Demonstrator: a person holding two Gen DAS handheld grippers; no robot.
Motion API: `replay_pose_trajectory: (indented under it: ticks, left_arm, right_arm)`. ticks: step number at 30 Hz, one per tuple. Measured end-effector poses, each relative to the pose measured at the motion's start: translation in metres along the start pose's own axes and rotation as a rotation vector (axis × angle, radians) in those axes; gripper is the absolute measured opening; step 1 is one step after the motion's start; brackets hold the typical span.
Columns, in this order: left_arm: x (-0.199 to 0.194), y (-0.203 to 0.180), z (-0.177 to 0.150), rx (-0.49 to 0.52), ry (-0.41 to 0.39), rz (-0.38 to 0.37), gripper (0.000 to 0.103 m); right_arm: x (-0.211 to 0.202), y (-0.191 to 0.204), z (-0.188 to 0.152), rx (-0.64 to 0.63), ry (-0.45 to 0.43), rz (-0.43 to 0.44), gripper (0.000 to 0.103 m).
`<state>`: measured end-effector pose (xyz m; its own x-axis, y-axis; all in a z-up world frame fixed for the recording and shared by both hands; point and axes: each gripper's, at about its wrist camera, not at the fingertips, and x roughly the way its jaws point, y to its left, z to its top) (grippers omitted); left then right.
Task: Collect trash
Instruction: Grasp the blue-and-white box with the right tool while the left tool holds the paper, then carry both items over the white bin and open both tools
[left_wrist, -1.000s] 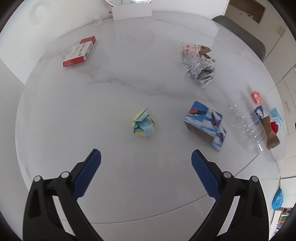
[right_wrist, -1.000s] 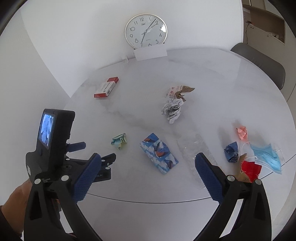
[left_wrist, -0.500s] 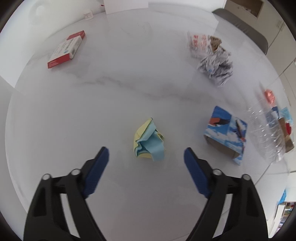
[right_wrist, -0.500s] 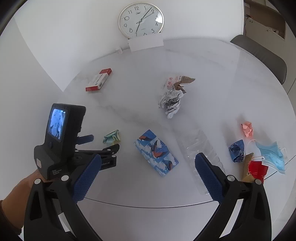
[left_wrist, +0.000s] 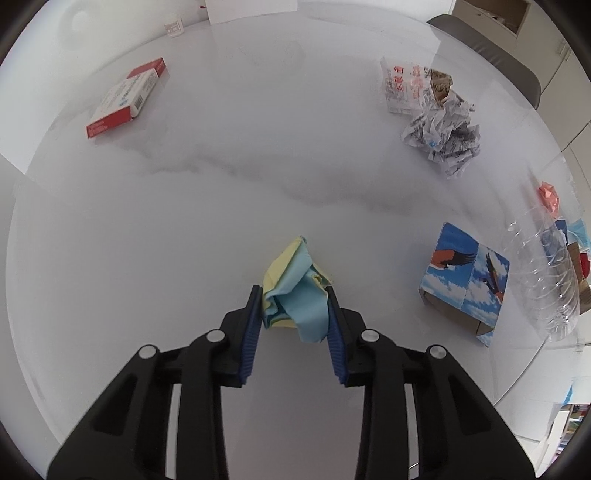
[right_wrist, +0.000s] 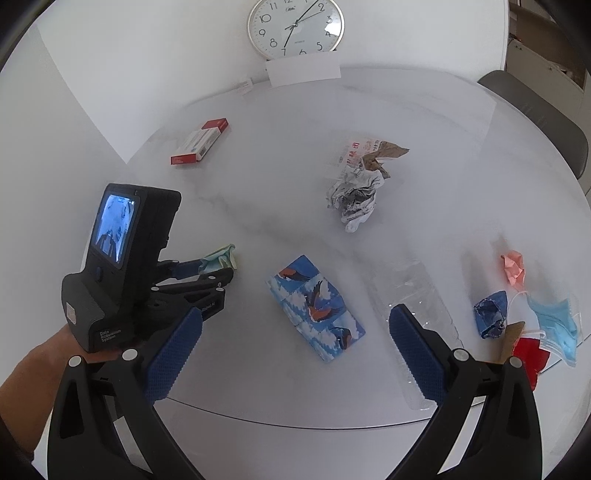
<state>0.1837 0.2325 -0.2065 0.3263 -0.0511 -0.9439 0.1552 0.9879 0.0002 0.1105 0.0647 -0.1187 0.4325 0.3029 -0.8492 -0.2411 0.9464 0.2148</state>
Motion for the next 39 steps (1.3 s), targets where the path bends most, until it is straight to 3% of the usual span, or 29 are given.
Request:
replay_pose_trajectory:
  ticks: [11,16,19,20,24,29,33,39]
  left_arm:
    - [-0.055,0.021,-0.015,-0.038,-0.053,0.000,0.032]
    - [-0.059,0.030,-0.021,-0.056,-0.050,-0.005,0.032]
    - [-0.059,0.034,-0.020,-0.061,-0.054,-0.008,0.032]
    - [-0.061,0.035,-0.020,-0.062,-0.055,-0.008,0.032]
    - [-0.068,0.036,-0.023,-0.064,-0.064,-0.004,0.032]
    - [-0.085,0.034,-0.029,-0.057,-0.080,0.006,0.032]
    - [-0.106,0.018,-0.038,-0.010,-0.094,0.004,0.032]
    - [-0.133,-0.051,-0.060,0.151,-0.093,-0.114,0.032]
  right_arm:
    - [0.082,0.023,0.011,-0.263,0.106,-0.008,0.100]
    - [0.111,0.028,0.011,-0.319,0.168,-0.021,0.085]
    - [0.116,0.032,0.009,-0.350,0.178,-0.043,0.069]
    - [0.117,0.032,0.009,-0.350,0.183,-0.039,0.058]
    - [0.114,0.031,0.009,-0.341,0.180,-0.023,0.056]
    - [0.087,0.031,0.006,-0.311,0.139,0.005,0.055]
    - [0.037,0.018,-0.006,-0.228,0.067,0.048,0.055]
    - [-0.069,-0.046,-0.079,-0.009,-0.018,0.052,0.055]
